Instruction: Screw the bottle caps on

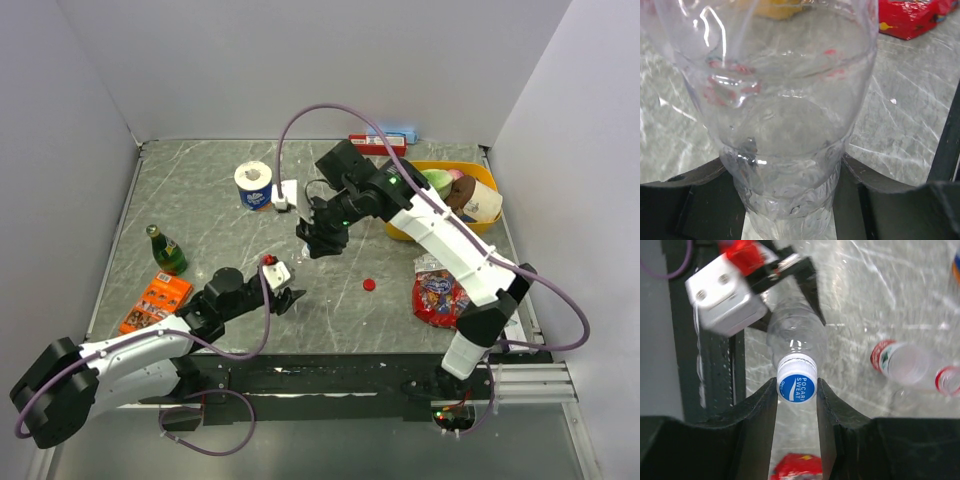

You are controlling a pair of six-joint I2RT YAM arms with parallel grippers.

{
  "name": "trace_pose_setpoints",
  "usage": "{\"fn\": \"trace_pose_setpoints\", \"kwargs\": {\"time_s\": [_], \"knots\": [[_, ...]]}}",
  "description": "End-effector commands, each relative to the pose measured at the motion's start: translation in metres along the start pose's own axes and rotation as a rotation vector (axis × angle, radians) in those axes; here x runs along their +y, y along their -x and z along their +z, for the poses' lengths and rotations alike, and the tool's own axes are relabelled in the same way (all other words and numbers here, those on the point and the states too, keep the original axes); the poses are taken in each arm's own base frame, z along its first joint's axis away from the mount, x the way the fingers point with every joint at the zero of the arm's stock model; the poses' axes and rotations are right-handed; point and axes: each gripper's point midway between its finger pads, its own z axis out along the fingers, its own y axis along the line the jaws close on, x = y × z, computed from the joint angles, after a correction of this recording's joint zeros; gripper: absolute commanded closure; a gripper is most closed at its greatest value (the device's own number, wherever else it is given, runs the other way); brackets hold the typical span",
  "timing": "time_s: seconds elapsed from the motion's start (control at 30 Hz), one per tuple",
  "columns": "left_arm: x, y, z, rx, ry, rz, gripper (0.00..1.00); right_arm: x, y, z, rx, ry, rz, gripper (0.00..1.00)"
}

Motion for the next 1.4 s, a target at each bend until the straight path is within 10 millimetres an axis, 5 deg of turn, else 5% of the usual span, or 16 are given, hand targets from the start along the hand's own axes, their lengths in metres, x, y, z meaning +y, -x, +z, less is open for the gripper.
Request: {"fn": "trace_pose_setpoints", "kwargs": {"time_s": [0.0,0.23,0.33,0.53,0.67,0.77,0.87,1.13,1.23,1.37], "knots": [[0.028,0.097,0.002,-0.313,0.137,-0.131,0.99,0.012,-0.008,0.019,0.094,0.011,0.311,0.74],[0.022,0.091,0.001,-0.3,0.118,-0.147,0.99,0.005,-0.002,0.02,0.086,-0.012,0.33,0.7],[0.018,0.081,-0.001,-0.277,0.106,-0.153,0.99,-0.003,0.007,0.012,0.067,-0.046,0.289,0.57],[0.005,0.053,-0.006,-0.203,0.06,-0.155,0.99,-0.013,0.025,-0.035,-0.003,-0.133,0.202,0.35],[0.0,0.043,-0.007,-0.171,0.035,-0.155,0.99,0.006,0.015,-0.054,-0.016,-0.127,0.127,0.3],[-0.005,0.043,-0.007,-0.155,-0.001,-0.121,0.99,0.015,-0.015,-0.061,0.019,-0.143,0.058,0.28],[-0.018,0.043,-0.008,-0.144,-0.095,0.008,0.99,0.015,-0.025,-0.069,-0.005,-0.174,-0.153,0.29],[-0.043,0.036,-0.003,-0.093,-0.301,0.18,0.99,0.004,0.016,-0.08,-0.126,-0.222,-0.631,0.27],[-0.05,0.034,-0.003,-0.077,-0.364,0.224,0.99,0.022,0.024,-0.078,-0.162,-0.13,-0.815,0.28],[-0.052,0.032,-0.002,-0.058,-0.396,0.263,0.99,0.047,0.006,-0.066,-0.131,0.008,-1.0,0.28]]}}
